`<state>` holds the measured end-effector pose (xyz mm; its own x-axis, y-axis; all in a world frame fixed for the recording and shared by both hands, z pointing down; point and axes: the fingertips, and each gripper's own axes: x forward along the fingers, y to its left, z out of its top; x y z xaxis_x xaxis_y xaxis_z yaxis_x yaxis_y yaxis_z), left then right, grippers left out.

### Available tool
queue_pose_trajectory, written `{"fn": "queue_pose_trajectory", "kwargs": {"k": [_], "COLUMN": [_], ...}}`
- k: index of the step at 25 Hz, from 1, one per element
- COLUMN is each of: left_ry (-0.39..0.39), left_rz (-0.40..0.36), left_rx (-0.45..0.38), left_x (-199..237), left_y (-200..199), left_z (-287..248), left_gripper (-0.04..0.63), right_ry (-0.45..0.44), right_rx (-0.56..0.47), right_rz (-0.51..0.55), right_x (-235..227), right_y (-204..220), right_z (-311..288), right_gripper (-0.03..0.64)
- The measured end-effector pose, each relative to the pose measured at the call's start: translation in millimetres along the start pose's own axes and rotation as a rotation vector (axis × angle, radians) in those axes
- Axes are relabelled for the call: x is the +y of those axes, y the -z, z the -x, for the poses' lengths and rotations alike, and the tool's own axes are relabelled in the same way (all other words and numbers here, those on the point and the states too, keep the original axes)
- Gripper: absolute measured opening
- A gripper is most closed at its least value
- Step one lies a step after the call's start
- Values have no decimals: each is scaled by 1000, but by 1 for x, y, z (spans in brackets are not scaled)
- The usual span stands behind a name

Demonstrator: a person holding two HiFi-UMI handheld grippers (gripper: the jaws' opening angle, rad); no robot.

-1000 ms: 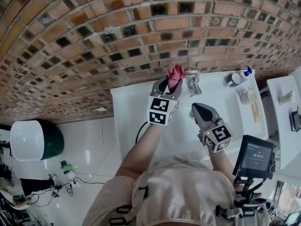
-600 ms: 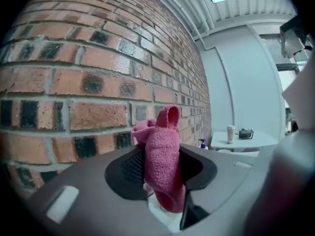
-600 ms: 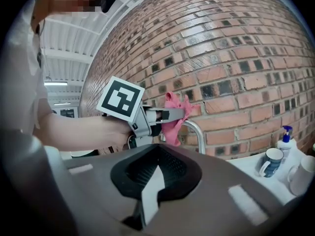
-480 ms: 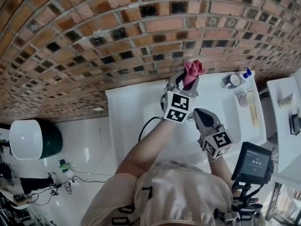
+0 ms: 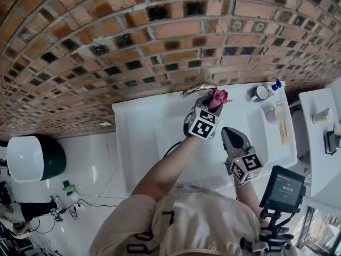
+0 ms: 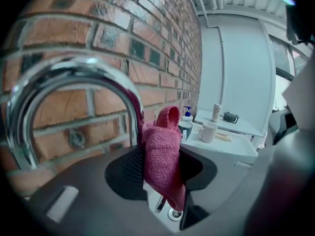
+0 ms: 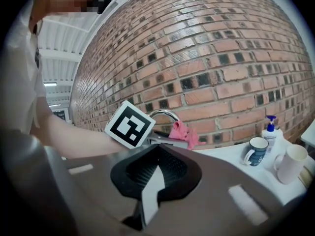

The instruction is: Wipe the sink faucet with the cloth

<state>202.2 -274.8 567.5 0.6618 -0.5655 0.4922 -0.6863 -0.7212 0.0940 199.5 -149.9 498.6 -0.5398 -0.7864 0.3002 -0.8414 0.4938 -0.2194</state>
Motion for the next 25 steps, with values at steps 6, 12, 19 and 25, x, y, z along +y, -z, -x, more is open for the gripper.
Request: {"fn": "queue_pose_trajectory", "kwargs": {"k": [6, 12, 19, 25], "left_ry": [3, 29, 49, 68], "left_rz": [-14, 96, 231, 306], "left_rx": [-107, -152, -55, -75], "left_x": [-10, -6, 7, 3], "left_y": [-39, -56, -14, -16], "left_z": [25, 33, 15, 26], "left_gripper": [146, 146, 144, 146], "right_ry": [-1, -16, -24, -34], "right_rx": [-8, -10, -5, -8], "right_rz": [-4, -7, -10, -8], "right_x": [-1, 4, 6, 5], "right_y": [0, 0, 2, -2], "right_z": [-1, -3, -4, -8], "right_gripper": [-6, -6, -6, -6]}}
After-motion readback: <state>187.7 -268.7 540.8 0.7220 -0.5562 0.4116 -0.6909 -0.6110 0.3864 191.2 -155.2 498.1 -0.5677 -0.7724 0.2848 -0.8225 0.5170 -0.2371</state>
